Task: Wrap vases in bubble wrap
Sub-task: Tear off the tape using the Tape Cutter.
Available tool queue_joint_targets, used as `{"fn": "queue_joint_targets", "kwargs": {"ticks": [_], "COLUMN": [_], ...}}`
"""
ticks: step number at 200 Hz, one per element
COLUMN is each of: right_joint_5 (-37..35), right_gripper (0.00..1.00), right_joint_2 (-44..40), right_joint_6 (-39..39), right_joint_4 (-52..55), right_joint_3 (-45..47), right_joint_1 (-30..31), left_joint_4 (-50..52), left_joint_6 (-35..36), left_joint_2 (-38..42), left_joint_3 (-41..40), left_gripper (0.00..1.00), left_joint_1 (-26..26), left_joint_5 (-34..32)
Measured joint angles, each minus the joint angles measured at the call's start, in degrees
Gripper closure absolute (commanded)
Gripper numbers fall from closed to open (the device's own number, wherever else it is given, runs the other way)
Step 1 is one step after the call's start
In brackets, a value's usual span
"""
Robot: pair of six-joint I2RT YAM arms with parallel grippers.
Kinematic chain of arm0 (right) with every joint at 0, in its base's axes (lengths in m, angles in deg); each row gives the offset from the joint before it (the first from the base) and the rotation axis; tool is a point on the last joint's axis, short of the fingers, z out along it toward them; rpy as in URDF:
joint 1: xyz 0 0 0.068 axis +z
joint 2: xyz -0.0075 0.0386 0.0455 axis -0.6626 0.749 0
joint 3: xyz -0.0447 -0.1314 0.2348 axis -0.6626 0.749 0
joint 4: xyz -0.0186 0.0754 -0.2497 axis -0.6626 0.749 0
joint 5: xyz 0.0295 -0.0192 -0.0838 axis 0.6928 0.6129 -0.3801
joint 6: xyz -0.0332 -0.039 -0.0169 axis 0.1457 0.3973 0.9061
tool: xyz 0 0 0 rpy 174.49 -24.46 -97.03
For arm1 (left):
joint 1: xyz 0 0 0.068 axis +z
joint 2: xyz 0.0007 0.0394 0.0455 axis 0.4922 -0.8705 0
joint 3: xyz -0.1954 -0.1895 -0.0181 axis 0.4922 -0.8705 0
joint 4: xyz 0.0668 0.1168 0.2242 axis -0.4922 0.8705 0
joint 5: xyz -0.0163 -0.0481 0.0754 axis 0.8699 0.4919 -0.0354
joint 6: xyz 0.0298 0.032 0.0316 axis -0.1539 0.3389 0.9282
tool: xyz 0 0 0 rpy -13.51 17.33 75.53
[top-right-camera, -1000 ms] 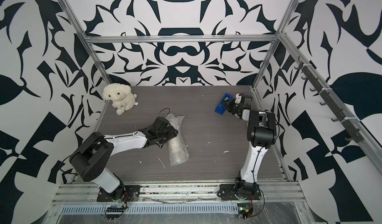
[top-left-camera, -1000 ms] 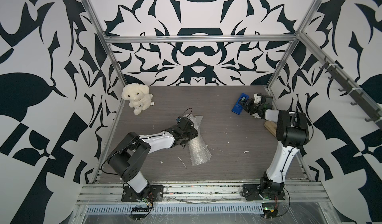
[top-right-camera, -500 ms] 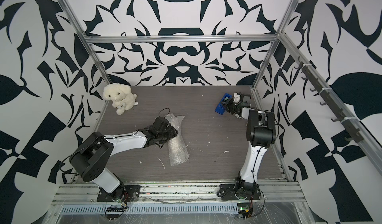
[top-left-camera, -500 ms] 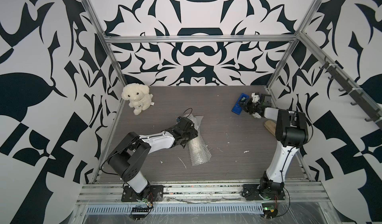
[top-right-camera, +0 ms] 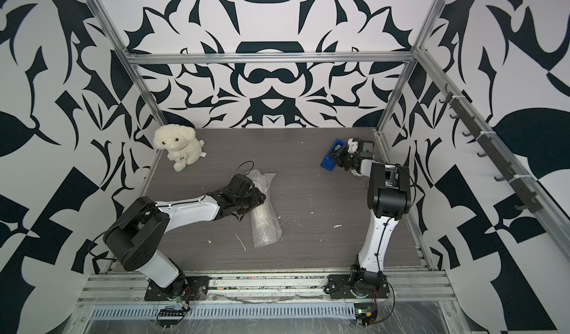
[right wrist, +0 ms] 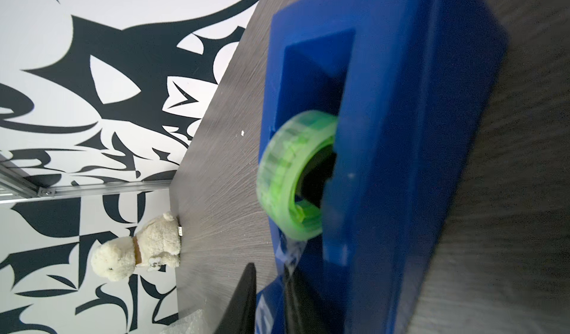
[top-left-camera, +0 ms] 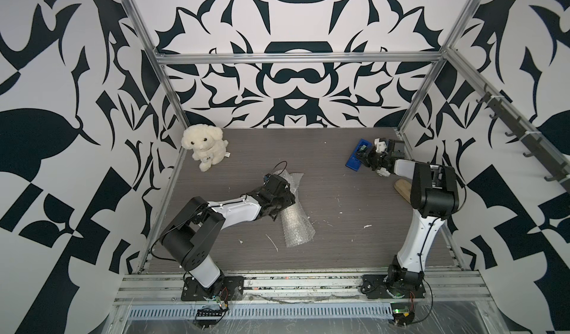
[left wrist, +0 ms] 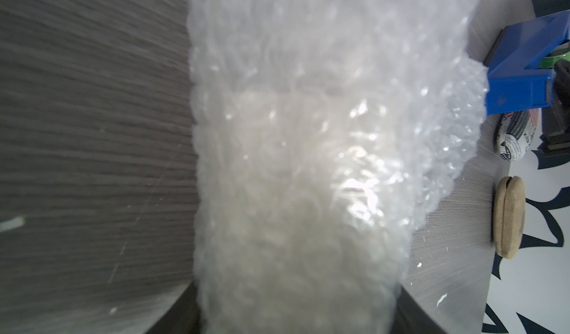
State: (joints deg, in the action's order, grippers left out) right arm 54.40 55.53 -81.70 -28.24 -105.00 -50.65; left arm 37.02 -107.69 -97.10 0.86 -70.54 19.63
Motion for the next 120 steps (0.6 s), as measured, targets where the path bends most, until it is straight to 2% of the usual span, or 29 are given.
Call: {"fn": "queue_joint_targets", "kwargs": {"ticks": [120], "right_joint_5": [1.09], "right_gripper": [1.00], "right_joint_2": [0.11], "right_joint_6": [-4.26], "right_joint_4": [-5.66], "right_joint_3": [2.23], "right_joint_1": [-0.17], "left_joint_4": [0.09], "left_joint_6": [0.00], "left_joint_2": [0.00], "left_joint_3": [0.00], "left_gripper": [0.74], "left_joint_1": [0.00], "left_joint_5": [0.00]}}
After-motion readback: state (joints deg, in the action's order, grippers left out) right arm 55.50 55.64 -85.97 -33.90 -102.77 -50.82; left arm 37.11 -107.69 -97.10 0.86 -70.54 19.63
